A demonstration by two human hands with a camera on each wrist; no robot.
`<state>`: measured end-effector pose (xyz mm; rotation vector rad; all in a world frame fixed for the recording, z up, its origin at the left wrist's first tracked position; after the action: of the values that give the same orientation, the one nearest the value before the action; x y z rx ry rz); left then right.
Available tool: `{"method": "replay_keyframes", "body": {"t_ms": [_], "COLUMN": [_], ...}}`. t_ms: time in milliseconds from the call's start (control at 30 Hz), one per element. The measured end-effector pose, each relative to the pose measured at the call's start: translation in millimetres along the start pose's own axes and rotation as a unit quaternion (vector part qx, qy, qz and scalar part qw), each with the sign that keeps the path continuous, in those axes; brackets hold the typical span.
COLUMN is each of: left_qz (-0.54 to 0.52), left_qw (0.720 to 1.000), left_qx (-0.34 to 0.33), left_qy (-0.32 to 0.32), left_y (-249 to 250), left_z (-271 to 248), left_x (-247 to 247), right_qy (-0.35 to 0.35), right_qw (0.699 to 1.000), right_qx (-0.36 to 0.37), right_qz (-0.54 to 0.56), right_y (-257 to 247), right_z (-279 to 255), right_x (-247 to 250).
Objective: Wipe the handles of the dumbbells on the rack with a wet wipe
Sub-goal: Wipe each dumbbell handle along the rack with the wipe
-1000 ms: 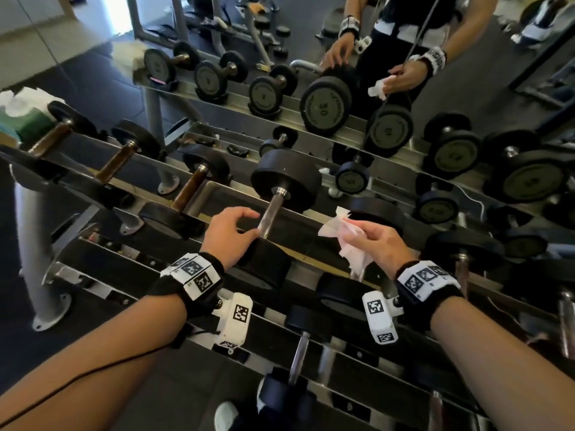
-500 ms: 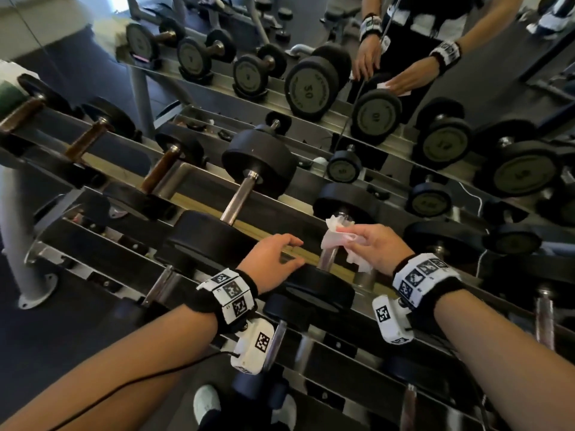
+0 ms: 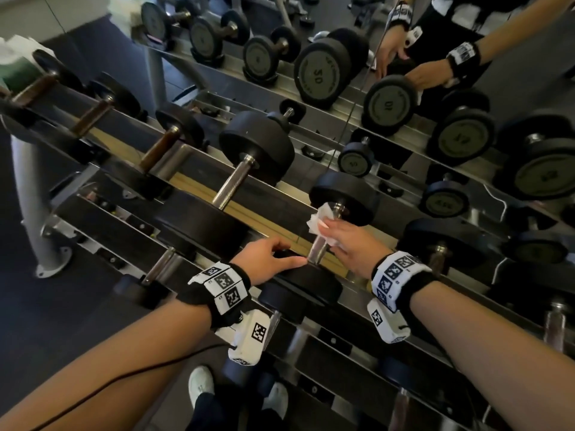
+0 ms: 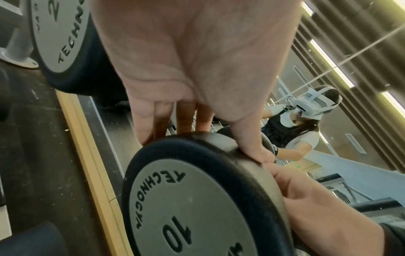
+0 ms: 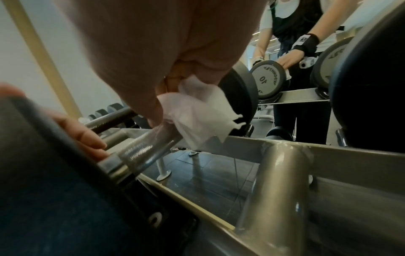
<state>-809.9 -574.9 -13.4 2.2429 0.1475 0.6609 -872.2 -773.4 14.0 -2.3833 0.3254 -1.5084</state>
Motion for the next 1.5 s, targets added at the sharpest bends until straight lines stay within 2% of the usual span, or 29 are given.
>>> {"method": "replay_keyframes", "body": {"t_ms": [100,200,300,400,533,633,700,833,933,1000,1100,1233,1333,1500], "left_qz": [-0.006,-0.025,-0.035,-0.05,-0.054,-0.058,-0.058,-0.055,-0.065,-0.076,-0.084,-0.076,-0.072,-0.072], "left_qw": [1.0,1.0,0.999,0.999,0.998,0.998,0.998,0.998,0.998,0.997,0.996,0.997,0.997,0.997], "left_qx": [-0.003,-0.004,-0.003,-0.004,-0.004,0.004,0.003,0.001,0.005,0.004,0.006,0.01,0.015,0.023], "left_qy": [0.004,0.007,0.015,0.012,0.013,0.016,0.02,0.019,0.021,0.022,0.025,0.023,0.017,0.008], "left_y": [0,-1,-2,-4,-5,-7,-6,-6,-8,-10,-12,-11,-12,-11], "left_z": [0,-1,-2,-3,-2,-2,-2,-2,-2,-3,-4,-2,-1,0], "left_x": [-1,-2,-4,-6,-7,-8,-8,-6,-5,-6,-5,-4,-3,-1], "right_qy": [-0.036,-0.079,-0.119,-0.155,-0.143,-0.131,-0.162,-0.23,-0.213,-0.216,-0.193,-0.241,-0.252,-0.202], "right_qw": [0.994,0.984,0.967,0.961,0.968,0.975,0.97,0.954,0.965,0.962,0.961,0.94,0.924,0.945], "right_qx": [0.017,-0.011,-0.004,-0.009,-0.044,0.029,0.065,0.039,-0.017,-0.029,-0.009,0.049,0.043,-0.018], "right_qz": [-0.099,-0.161,-0.226,-0.229,-0.203,-0.176,-0.166,-0.19,-0.149,-0.164,-0.198,-0.238,-0.283,-0.258], "right_y": [5,9,5,7,9,-15,-27,-22,-12,-9,-11,-18,-14,-6], "right_z": [0,-3,0,5,8,4,0,4,16,18,10,-2,1,10], "right_x": [-7,-18,-22,-7,12,-1,-16,-9,15,20,8,-17,-7,13]}}
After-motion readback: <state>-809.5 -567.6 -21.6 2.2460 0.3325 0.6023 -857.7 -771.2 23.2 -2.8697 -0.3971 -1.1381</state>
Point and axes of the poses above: each hand's wrist, its own z-axis towards the middle knuckle, its own x-axis out of the back of the hand, y = z × x, the point moved 5 cm from there along z, towards the middle knuckle, and after that the axes turned 11 degrees about -y, right-handed, at the moved point
